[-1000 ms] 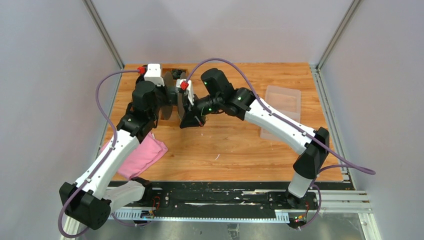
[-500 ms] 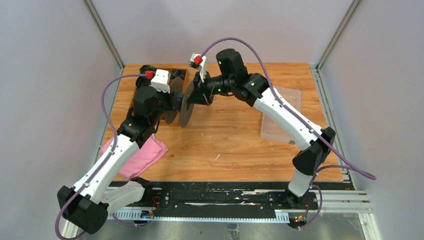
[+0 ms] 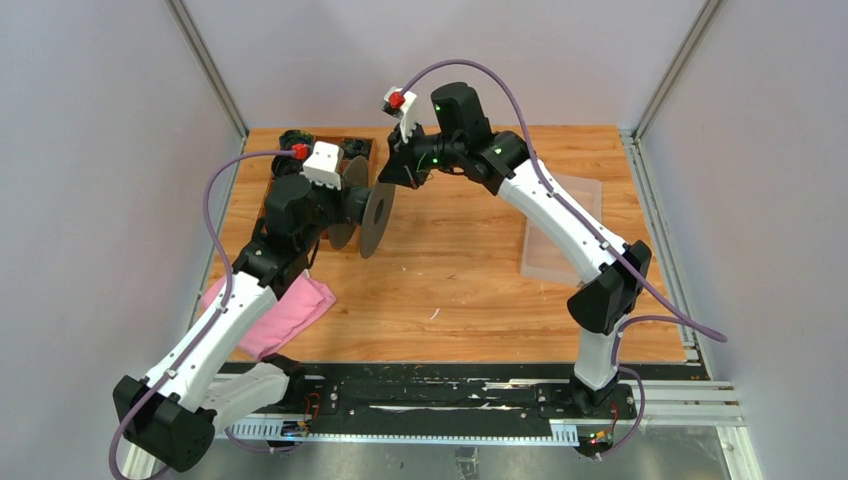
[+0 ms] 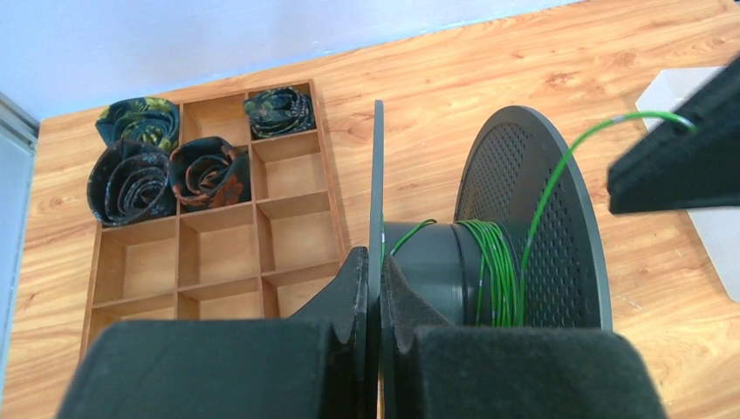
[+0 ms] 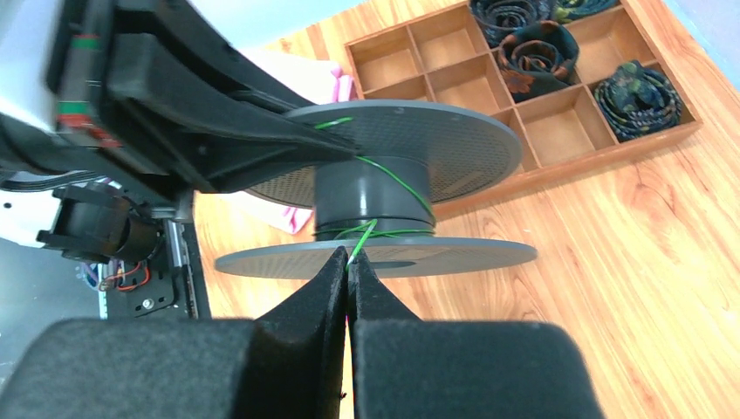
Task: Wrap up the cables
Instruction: Wrap the cable around the cable reel.
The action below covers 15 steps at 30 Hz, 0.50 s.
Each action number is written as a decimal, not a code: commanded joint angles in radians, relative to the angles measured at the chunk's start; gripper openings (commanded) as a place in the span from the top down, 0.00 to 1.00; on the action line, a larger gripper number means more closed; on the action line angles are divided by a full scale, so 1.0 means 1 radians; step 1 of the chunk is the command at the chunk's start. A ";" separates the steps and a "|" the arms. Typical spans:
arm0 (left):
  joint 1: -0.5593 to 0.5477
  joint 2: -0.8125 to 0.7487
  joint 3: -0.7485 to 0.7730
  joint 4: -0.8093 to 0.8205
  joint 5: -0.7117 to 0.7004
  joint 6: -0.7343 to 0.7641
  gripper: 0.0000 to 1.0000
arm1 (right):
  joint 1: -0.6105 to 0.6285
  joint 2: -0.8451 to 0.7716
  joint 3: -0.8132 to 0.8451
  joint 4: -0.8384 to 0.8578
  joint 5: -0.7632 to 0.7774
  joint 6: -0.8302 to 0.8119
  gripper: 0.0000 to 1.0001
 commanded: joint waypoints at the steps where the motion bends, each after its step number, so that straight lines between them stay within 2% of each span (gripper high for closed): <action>1: -0.006 -0.045 0.003 0.068 0.024 0.011 1.00 | -0.032 0.009 0.055 -0.001 0.037 -0.012 0.99; 15: -0.006 -0.055 0.014 0.058 0.056 0.009 1.00 | -0.088 0.008 0.018 -0.001 0.098 -0.146 0.99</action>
